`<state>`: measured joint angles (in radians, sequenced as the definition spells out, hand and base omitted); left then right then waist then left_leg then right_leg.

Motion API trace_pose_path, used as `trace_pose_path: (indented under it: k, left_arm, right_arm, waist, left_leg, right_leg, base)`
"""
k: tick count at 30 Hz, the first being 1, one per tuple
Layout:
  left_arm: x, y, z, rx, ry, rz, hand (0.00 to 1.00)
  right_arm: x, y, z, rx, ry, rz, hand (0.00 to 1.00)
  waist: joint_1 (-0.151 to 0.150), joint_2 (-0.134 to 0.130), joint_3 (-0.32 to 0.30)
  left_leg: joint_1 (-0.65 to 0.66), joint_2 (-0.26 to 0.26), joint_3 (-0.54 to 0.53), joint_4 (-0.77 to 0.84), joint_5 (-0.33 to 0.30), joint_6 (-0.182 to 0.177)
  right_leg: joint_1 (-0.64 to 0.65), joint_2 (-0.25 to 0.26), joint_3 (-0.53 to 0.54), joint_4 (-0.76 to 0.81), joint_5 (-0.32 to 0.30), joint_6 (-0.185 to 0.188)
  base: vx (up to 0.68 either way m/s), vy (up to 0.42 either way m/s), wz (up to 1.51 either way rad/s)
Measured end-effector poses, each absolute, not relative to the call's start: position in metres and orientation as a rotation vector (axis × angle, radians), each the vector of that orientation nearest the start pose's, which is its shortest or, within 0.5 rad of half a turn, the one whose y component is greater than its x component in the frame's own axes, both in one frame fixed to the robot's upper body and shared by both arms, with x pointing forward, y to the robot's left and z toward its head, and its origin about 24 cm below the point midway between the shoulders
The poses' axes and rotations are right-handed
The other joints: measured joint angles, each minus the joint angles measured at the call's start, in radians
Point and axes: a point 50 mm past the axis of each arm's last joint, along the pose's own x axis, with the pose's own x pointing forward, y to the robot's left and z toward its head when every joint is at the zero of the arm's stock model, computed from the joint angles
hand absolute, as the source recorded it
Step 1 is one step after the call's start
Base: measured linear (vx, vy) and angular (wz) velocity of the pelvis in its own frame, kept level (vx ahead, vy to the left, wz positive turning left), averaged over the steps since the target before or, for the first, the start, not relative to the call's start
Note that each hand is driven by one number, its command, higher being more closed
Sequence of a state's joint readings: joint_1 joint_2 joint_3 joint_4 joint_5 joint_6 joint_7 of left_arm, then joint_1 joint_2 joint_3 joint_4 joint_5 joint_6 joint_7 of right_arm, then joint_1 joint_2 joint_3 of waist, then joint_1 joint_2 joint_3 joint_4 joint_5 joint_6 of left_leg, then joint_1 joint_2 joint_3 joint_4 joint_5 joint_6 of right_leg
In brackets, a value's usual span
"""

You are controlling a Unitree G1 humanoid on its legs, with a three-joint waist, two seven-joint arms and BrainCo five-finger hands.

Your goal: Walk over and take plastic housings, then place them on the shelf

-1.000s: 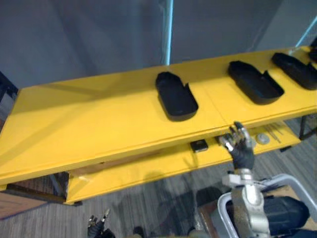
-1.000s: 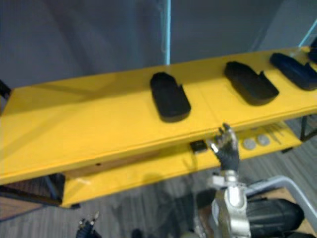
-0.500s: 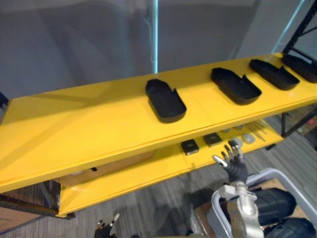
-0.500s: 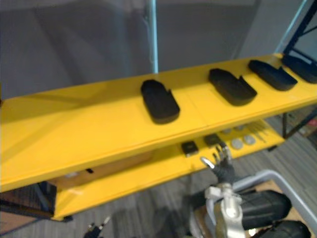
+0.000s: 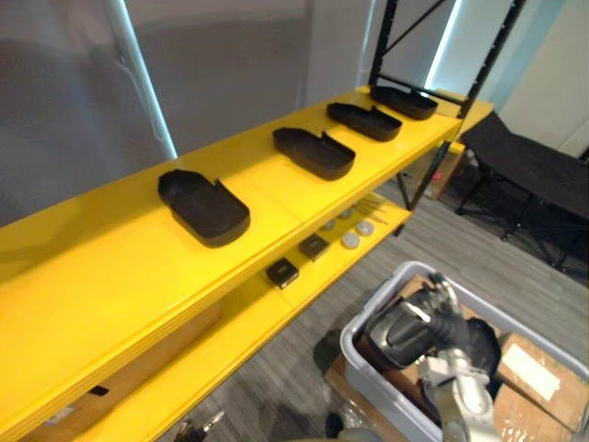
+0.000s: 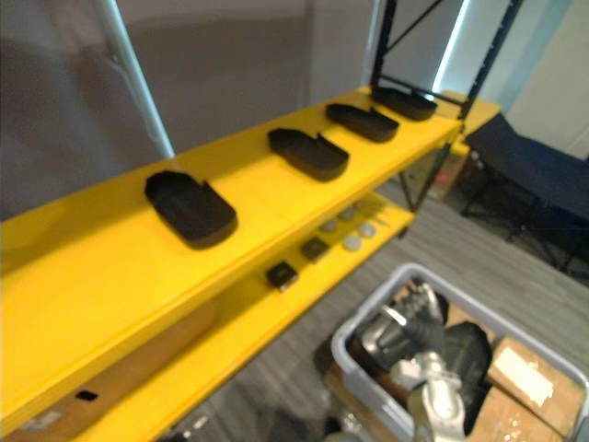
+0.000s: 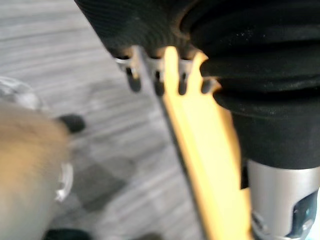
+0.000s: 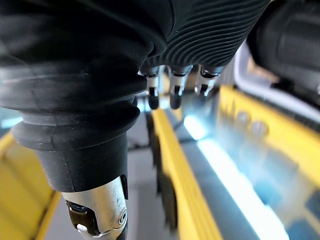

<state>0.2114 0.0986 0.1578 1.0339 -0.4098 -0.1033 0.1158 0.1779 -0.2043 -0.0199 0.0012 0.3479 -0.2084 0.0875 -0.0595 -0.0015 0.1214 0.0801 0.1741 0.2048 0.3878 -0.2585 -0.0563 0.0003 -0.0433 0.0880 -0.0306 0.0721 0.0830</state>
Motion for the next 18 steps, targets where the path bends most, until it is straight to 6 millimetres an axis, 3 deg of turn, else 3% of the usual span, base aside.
trace_pose_path:
  k: [1, 4, 6, 7, 8, 11, 12, 13, 14, 15, 16, 18]
  left_arm:
    - [0.033, 0.222, -0.163, -0.31, 1.084, 0.655, 0.0]
    - [0.025, 0.222, -0.163, -0.334, 1.065, 0.687, 0.0]
    - [0.036, 0.221, -0.159, -0.339, 1.002, 0.674, 0.0]
    - [0.051, 0.221, -0.157, -0.335, 0.955, 0.652, 0.0]
    - [0.062, 0.218, -0.155, -0.332, 0.928, 0.627, 0.0]
    - [0.073, 0.216, -0.151, -0.283, 0.907, 0.556, 0.0]
    - [0.074, 0.216, -0.151, -0.277, 0.906, 0.547, 0.0]
    - [0.077, 0.218, -0.149, -0.268, 0.898, 0.542, 0.0]
    - [0.079, 0.221, -0.147, -0.234, 0.898, 0.524, 0.0]
    - [0.08, 0.221, -0.146, -0.217, 0.903, 0.513, 0.0]
    - [0.08, 0.221, -0.147, -0.196, 0.918, 0.497, 0.0]
    - [0.079, 0.228, -0.147, -0.167, 0.93, 0.499, 0.0]
  right_arm:
    - [0.228, -0.196, 0.039, 0.104, -0.089, 0.057, 0.0]
    - [0.252, -0.185, 0.056, 0.074, -0.154, 0.13, 0.0]
    - [0.264, -0.187, 0.072, 0.06, -0.21, 0.129, 0.0]
    - [0.27, -0.187, 0.075, 0.07, -0.222, 0.11, 0.0]
    - [0.269, -0.189, 0.071, 0.084, -0.205, 0.091, 0.0]
    - [0.254, -0.191, 0.049, 0.139, -0.128, 0.028, 0.0]
    - [0.249, -0.19, 0.044, 0.16, -0.108, 0.02, 0.0]
    - [0.24, -0.189, 0.034, 0.196, -0.076, 0.007, 0.0]
    - [0.231, -0.188, 0.029, 0.204, -0.056, 0.0, 0.0]
    - [0.227, -0.188, 0.026, 0.202, -0.044, -0.002, 0.0]
    - [0.221, -0.185, 0.021, 0.196, -0.022, 0.01, 0.0]
    - [0.218, -0.179, 0.018, 0.189, -0.01, 0.031, 0.0]
  waist:
    - [0.026, 0.02, 0.001]
    - [0.049, 0.02, 0.006]
    - [0.046, 0.026, 0.038]
    - [0.052, 0.002, 0.078]
    - [0.051, -0.012, 0.105]
    - [0.052, -0.009, 0.124]
    - [0.052, -0.012, 0.125]
    - [0.052, -0.02, 0.131]
    - [0.042, -0.025, 0.138]
    - [0.039, -0.021, 0.142]
    - [0.04, -0.004, 0.143]
    - [0.038, -0.012, 0.138]
  left_leg:
    - [-0.02, -0.022, -0.122, 0.036, -0.022, 0.013]
    - [-0.059, -0.055, -0.203, 0.035, -0.058, 0.016]
    - [-0.08, -0.056, -0.203, 0.031, -0.119, -0.009]
    - [-0.092, -0.079, -0.198, 0.053, -0.144, -0.019]
    - [-0.103, -0.09, -0.196, 0.101, -0.162, -0.006]
    - [-0.115, -0.09, -0.17, 0.211, -0.222, 0.023]
    - [-0.111, -0.093, -0.152, 0.218, -0.226, 0.029]
    - [-0.097, -0.1, -0.118, 0.213, -0.226, 0.039]
    - [-0.097, -0.108, -0.091, 0.211, -0.22, 0.054]
    - [-0.093, -0.097, -0.081, 0.198, -0.212, 0.068]
    - [-0.083, -0.076, -0.044, 0.163, -0.189, 0.078]
    - [-0.08, -0.049, -0.005, 0.116, -0.15, 0.081]
  right_leg:
    - [-0.023, 0.012, 0.036, -0.002, 0.005, -0.008]
    - [-0.093, 0.009, 0.054, 0.0, 0.017, -0.024]
    - [-0.143, 0.008, 0.05, 0.037, 0.044, -0.025]
    - [-0.171, -0.011, 0.054, 0.078, 0.075, -0.006]
    - [-0.175, -0.018, 0.061, 0.1, 0.083, -0.001]
    - [-0.172, -0.013, 0.08, 0.112, 0.118, 0.028]
    - [-0.174, -0.015, 0.077, 0.111, 0.129, 0.021]
    - [-0.172, -0.03, 0.034, 0.1, 0.133, -0.029]
    - [-0.177, -0.055, -0.044, 0.091, 0.07, -0.136]
    - [-0.179, -0.061, -0.085, 0.093, 0.01, -0.169]
    - [-0.192, -0.063, -0.123, 0.126, -0.051, -0.147]
    - [-0.225, -0.066, -0.174, 0.284, -0.038, -0.128]
  base:
    - [-0.11, 0.156, -0.91]
    - [-0.12, 0.141, -0.74]
    - [-0.15, 0.174, -0.23]
    - [-0.2, 0.201, -0.15]
    - [-0.23, 0.246, -0.23]
    - [-0.18, 0.202, -0.46]
    - [-0.19, 0.18, -0.81]
    - [-0.14, 0.077, -0.71]
    - [-0.24, 0.148, -0.71]
    - [-0.21, 0.109, -0.67]
    - [-0.19, 0.113, -0.64]
    - [-0.13, 0.04, -0.58]
